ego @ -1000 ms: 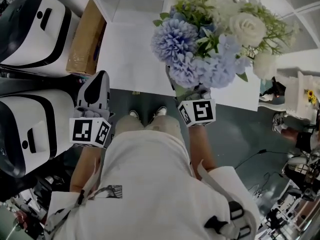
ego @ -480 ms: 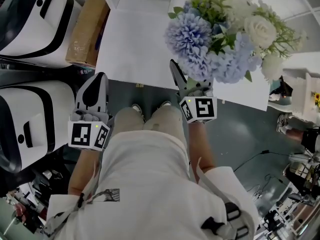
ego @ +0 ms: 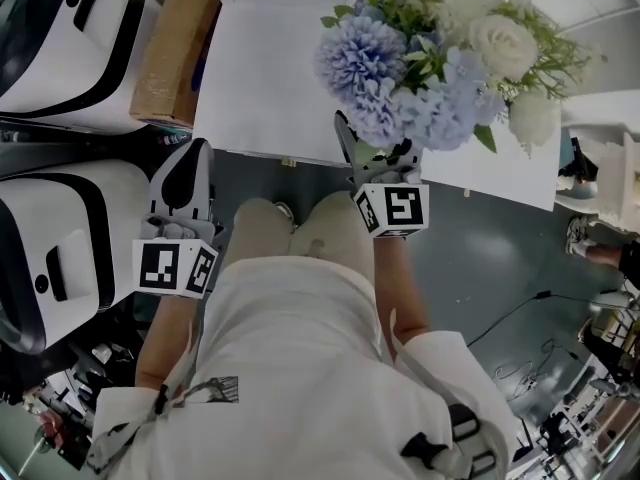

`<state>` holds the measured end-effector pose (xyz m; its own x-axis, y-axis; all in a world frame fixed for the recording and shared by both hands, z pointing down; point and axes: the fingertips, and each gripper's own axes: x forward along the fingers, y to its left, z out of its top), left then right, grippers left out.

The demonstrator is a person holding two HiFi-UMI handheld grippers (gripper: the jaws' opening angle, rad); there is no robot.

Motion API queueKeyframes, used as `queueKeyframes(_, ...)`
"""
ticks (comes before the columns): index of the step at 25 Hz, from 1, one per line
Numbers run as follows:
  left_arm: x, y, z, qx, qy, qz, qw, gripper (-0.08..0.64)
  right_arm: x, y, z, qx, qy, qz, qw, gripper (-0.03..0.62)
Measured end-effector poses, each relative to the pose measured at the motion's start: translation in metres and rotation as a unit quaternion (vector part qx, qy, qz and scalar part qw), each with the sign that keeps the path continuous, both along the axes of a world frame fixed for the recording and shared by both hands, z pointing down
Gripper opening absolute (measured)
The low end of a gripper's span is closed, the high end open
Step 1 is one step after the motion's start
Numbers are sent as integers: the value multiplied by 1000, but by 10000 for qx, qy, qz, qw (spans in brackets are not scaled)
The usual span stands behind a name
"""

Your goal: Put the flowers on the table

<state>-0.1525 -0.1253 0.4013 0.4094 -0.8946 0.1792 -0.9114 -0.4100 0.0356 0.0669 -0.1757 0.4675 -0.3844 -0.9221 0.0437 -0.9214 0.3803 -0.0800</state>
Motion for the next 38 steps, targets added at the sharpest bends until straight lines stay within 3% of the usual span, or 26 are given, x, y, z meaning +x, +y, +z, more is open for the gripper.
queueKeyframes(7,-7,2,10,-13,-36,65,10000,15,-13,-7,28,-161,-45,34,9999,365)
queueKeyframes(14,-33,-30,40,-177,-122,-17,9998,15,-39,-43,75,-421,-6,19,9991,365)
queueKeyframes(38,-12,-3,37,-314,-176,-407,9985,15,-35,-36,85,-587,126,-401,9974,364)
